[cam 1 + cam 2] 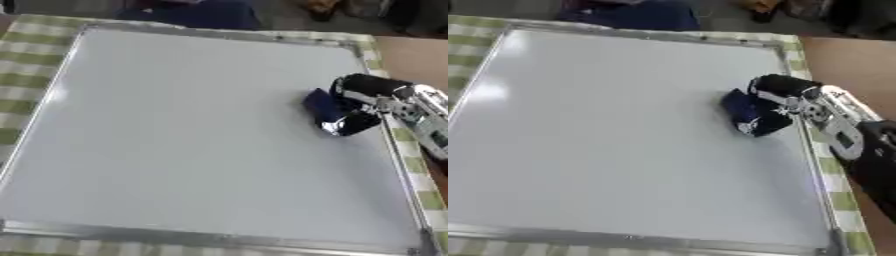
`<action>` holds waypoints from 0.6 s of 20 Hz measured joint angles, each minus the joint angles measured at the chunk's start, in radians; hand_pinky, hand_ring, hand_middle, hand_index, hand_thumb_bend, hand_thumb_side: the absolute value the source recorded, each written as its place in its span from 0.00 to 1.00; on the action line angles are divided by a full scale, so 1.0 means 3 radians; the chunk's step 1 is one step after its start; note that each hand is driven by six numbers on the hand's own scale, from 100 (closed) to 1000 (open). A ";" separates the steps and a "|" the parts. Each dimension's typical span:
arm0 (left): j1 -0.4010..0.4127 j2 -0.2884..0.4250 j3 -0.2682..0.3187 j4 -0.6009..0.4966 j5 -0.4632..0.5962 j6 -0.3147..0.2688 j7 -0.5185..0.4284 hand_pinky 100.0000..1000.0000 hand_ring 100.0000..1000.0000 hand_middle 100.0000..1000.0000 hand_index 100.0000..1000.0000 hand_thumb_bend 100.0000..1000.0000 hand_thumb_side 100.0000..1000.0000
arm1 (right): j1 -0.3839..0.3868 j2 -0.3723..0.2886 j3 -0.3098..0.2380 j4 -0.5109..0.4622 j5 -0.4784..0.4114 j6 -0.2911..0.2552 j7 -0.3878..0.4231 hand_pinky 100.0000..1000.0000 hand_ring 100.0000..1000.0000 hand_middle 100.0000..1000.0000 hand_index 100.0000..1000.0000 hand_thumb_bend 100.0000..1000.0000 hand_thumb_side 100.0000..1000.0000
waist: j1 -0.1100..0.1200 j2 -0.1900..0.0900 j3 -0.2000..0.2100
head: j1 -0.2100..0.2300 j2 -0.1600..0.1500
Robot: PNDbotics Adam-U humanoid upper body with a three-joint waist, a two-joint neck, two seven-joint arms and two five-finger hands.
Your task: Wipe the whiteboard clean with a brush.
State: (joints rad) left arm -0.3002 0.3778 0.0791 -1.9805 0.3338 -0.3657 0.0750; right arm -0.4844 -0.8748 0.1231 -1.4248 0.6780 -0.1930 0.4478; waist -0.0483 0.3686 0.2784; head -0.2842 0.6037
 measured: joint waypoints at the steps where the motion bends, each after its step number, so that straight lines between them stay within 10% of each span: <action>1: 0.0000 0.0000 0.0000 0.0000 0.0000 0.0000 0.0000 0.48 0.59 0.54 0.48 0.02 1.00 | 0.0001 0.0000 -0.0004 0.0000 -0.0013 0.0001 0.0001 0.22 0.31 0.17 0.00 0.00 0.43 | 0.0000 0.0000 0.0000 | 0.0000 0.0000; 12: -0.0007 0.0000 0.0000 0.0000 0.0000 -0.0001 -0.0001 0.49 0.59 0.54 0.48 0.02 1.00 | 0.0034 -0.0022 -0.0074 0.0013 -0.0072 0.0044 -0.0049 0.19 0.29 0.07 0.03 0.00 0.44 | 0.0002 0.0002 0.0018 | 0.0004 -0.0013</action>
State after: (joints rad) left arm -0.3023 0.3778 0.0791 -1.9805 0.3339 -0.3659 0.0748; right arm -0.4742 -0.8814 0.1008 -1.4209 0.6563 -0.1797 0.4333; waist -0.0477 0.3693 0.2839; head -0.2831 0.5998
